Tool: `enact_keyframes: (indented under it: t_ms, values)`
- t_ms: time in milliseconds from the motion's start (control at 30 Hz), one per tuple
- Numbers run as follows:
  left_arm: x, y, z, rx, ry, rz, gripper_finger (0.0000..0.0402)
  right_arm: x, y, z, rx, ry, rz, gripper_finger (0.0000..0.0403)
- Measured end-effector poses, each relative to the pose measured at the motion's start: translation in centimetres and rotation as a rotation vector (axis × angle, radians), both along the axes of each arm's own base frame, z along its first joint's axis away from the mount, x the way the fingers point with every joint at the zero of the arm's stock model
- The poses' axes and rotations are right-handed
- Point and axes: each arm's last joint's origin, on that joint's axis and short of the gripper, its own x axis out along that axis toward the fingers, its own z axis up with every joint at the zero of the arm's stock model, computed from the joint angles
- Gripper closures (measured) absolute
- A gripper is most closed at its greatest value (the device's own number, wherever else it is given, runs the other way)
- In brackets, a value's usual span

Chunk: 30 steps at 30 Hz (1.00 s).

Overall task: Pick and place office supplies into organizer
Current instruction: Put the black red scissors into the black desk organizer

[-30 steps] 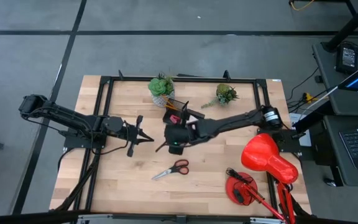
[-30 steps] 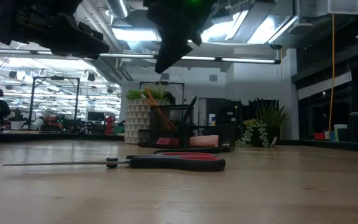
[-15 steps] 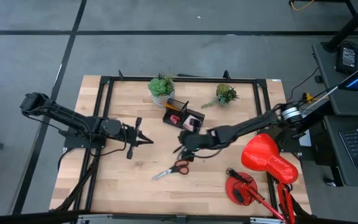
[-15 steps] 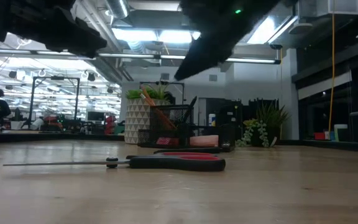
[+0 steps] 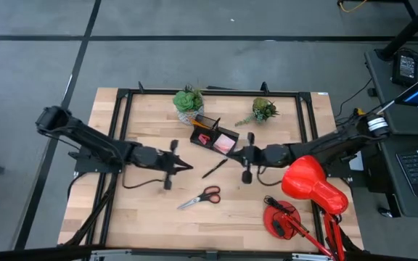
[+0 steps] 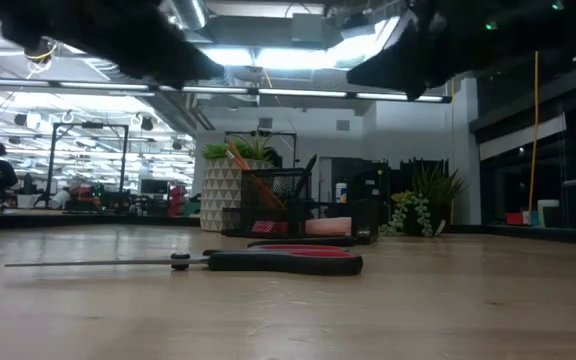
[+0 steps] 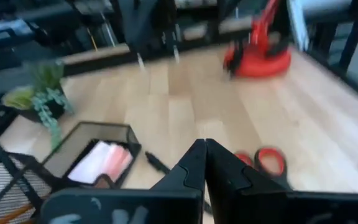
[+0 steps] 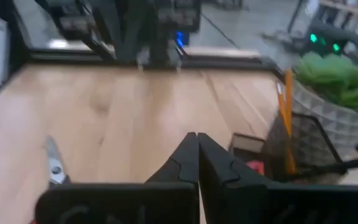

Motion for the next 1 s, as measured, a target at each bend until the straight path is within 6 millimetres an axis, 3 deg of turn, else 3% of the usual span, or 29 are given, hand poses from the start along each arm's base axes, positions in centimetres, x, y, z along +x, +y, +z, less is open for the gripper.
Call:
enact_keyframes:
  t_ms: [300, 633, 1000]
  values:
    - [6.1, -1.2, -0.3, 0.033, 0.346, 0.058, 0.0399, -1.8, -0.7, -0.6, -0.023, -0.031, 0.006, 0.0395]
    - [11.5, -3.0, 0.4, -0.004, 0.500, -0.037, 0.0398, -1.9, -0.6, -1.0, -0.043, -0.003, 0.085, 0.0394]
    - [13.5, -3.6, 0.1, -0.030, 0.554, -0.010, 0.0359, -1.9, -0.6, -1.4, -0.064, 0.040, 0.091, 0.0393]
